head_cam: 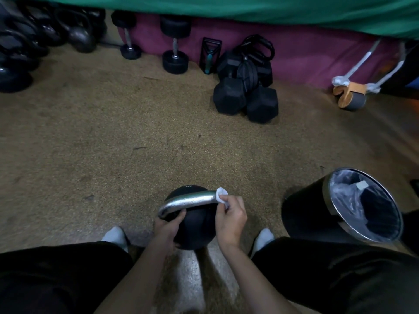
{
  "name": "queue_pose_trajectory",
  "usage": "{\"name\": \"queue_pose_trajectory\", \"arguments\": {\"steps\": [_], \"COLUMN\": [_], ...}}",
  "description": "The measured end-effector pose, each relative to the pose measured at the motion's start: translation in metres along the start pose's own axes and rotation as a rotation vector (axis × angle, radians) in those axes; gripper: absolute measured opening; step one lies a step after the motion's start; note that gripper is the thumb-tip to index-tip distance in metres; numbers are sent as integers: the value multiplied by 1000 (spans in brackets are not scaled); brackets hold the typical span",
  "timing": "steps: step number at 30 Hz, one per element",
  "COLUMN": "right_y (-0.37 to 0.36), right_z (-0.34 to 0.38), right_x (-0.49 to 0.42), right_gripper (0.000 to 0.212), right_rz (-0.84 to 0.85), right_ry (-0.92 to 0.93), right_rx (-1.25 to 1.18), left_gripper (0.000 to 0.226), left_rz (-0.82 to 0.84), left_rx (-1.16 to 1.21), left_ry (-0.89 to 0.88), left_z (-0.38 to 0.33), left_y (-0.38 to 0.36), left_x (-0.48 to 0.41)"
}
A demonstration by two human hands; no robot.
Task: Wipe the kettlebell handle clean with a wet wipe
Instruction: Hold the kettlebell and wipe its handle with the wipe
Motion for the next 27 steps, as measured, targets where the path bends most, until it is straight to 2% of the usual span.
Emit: {"name": "queue_pose_trajectory", "arguments": {"steps": [4,9,13,14,17,18,24,27], "right_y": [-4,-4,-2,-3,-5,-6,-13,-10], "right_z": [-3,-16,-7,-5,-2,-5,-20,-17], "right_x": [11,6,0,1,10,14,14,13], "right_gripper": [23,23,21,22,22,23,25,23], "right_rz": [39,24,-7,5,31,37,71,41], "right_ry": [38,-80,-76,-65,-30,-32,-133,-150], "right_rx": [3,10,-9,-15,-14,-13,21,5], "left_gripper": [83,84,86,93,136,139,105,113], "left_rz": [-3,-17,-10,-3,-7,-5,3,-9], "left_rx": [-2,15,25,33,18,25,64,53], "left_ry": [6,-1,-5,-6,-17,-22,-63,-48], "left_z": [0,0,-2,-2,12,18,4,4], "left_y": [0,1,1,0,2,3,2,2], "left_x": [-1,0,4,4,-19,-28,-6,-7]}}
Point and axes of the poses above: each hand's wrist, its own x-axis away from the middle knuckle, its own y-axis out of the back of the hand, z = x × y, the point moved 5 cm from there along -x, towards the middle knuckle, and after that the axes turned 5 degrees about -y, right-handed, at the moved point
